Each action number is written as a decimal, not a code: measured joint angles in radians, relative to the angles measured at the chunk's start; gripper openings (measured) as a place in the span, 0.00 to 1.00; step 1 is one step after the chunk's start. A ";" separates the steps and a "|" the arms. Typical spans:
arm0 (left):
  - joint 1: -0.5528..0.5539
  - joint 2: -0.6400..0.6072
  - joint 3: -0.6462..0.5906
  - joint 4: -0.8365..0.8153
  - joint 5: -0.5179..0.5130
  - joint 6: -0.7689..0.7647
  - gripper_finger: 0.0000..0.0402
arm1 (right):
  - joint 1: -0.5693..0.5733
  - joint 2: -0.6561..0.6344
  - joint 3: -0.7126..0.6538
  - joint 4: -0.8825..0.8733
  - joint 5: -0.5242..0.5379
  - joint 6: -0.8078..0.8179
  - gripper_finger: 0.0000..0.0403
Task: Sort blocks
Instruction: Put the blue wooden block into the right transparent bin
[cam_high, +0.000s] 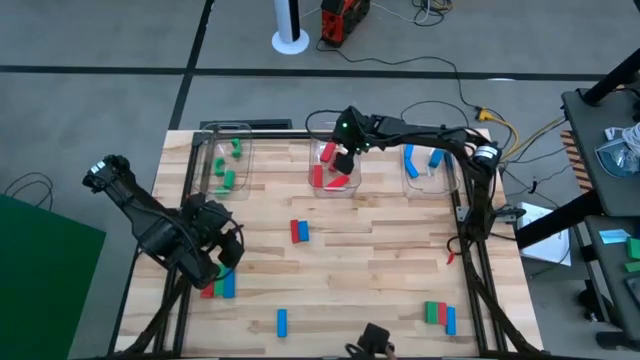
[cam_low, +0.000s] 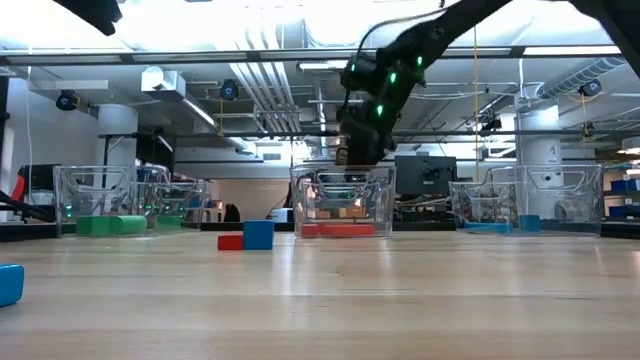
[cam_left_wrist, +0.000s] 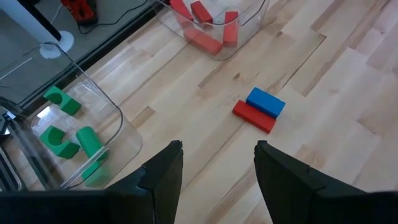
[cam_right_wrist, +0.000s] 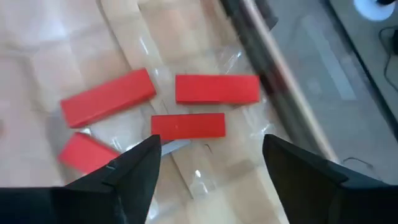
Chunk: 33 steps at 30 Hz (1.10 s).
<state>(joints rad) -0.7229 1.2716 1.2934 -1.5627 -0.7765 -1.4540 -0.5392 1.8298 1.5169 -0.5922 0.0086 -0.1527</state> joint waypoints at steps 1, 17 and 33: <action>0.002 0.000 0.000 0.001 0.000 0.000 0.44 | 0.000 -0.016 0.015 -0.026 0.000 0.001 0.66; 0.028 -0.062 0.000 0.177 0.001 0.151 0.42 | 0.216 -0.401 0.091 -0.284 -0.018 0.275 0.38; 0.200 -0.176 0.000 0.351 0.398 0.112 0.38 | 0.580 -0.487 0.090 -0.657 -0.092 0.600 0.02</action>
<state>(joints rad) -0.5229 1.0956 1.2934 -1.2118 -0.3781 -1.3423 0.0407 1.3428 1.6070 -1.2497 -0.0834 0.4471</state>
